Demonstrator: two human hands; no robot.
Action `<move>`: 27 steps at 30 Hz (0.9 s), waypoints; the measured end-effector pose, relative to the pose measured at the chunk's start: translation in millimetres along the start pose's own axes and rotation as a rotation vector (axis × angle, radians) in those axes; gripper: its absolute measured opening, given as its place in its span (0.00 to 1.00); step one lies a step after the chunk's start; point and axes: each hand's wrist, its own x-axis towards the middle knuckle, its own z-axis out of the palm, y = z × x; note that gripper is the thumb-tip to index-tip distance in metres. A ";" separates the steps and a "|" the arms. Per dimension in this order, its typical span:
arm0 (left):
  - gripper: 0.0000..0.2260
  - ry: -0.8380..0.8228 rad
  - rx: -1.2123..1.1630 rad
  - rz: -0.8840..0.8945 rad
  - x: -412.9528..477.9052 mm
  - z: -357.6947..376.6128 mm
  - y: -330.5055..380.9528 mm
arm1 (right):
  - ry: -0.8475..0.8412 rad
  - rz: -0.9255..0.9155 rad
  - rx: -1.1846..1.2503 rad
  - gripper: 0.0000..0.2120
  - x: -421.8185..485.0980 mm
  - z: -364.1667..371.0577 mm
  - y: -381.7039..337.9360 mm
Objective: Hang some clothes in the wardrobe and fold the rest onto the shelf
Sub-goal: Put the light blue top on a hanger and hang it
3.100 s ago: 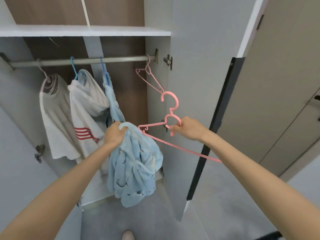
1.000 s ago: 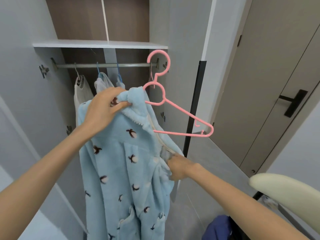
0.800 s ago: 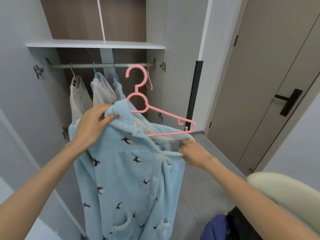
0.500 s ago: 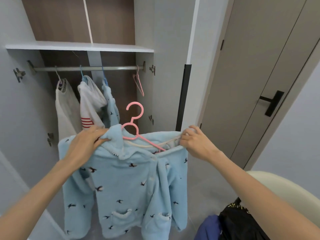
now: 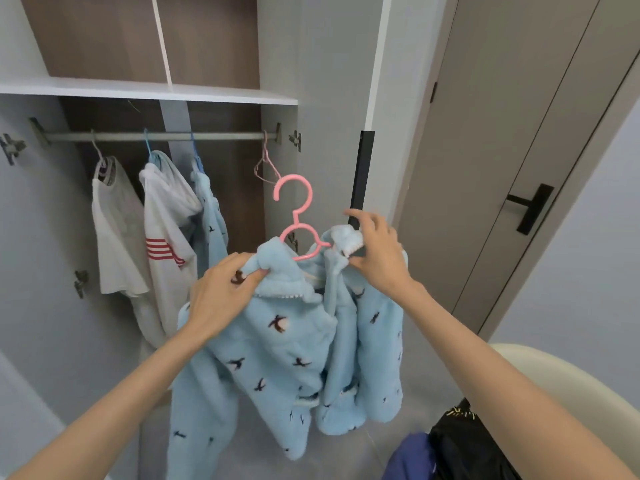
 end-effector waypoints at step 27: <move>0.12 0.181 -0.123 0.036 62.3 -7.9 6.5 | -0.151 0.249 0.551 0.06 -9.5 -23.0 27.4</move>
